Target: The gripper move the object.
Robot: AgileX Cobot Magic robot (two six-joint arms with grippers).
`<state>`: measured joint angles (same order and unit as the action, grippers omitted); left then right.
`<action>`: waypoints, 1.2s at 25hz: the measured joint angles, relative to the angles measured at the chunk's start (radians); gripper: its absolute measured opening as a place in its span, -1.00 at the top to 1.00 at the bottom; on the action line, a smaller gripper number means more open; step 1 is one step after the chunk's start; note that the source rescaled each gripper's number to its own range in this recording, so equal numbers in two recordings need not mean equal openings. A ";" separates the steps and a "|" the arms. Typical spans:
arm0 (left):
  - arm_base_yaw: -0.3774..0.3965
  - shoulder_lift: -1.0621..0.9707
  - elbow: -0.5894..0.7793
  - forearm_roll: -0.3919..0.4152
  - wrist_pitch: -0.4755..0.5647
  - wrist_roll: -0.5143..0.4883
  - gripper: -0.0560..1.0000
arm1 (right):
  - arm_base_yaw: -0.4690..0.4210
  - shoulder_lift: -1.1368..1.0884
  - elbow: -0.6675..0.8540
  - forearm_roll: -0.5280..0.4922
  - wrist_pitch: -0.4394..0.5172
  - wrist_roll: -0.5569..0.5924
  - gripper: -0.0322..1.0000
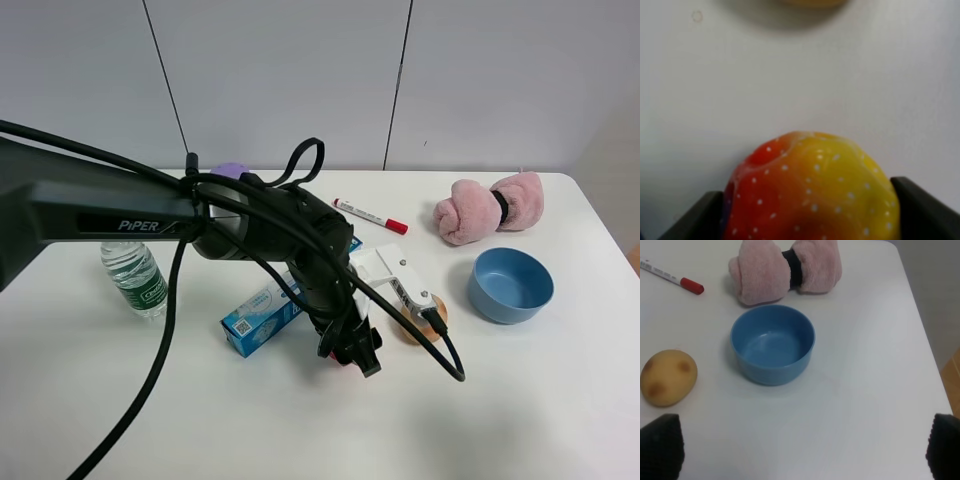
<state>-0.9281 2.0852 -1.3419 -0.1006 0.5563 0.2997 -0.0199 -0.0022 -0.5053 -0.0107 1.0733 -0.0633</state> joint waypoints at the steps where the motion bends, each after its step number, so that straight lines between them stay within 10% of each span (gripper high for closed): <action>1: 0.000 0.000 0.000 0.000 0.000 0.000 0.88 | 0.000 0.000 0.000 0.000 0.000 0.000 -1.00; 11: 0.000 0.000 0.000 0.000 0.000 0.000 0.87 | 0.000 0.000 0.000 0.000 0.000 0.000 -1.00; 24: 0.000 0.000 0.000 -0.001 0.020 0.000 0.03 | 0.000 0.000 0.000 0.000 0.000 0.000 -1.00; 30: 0.000 0.000 0.000 -0.001 0.020 0.000 -0.02 | 0.000 0.000 0.000 0.000 0.000 0.000 -1.00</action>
<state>-0.9281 2.0852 -1.3419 -0.1017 0.5758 0.2997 -0.0199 -0.0022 -0.5053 -0.0107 1.0733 -0.0633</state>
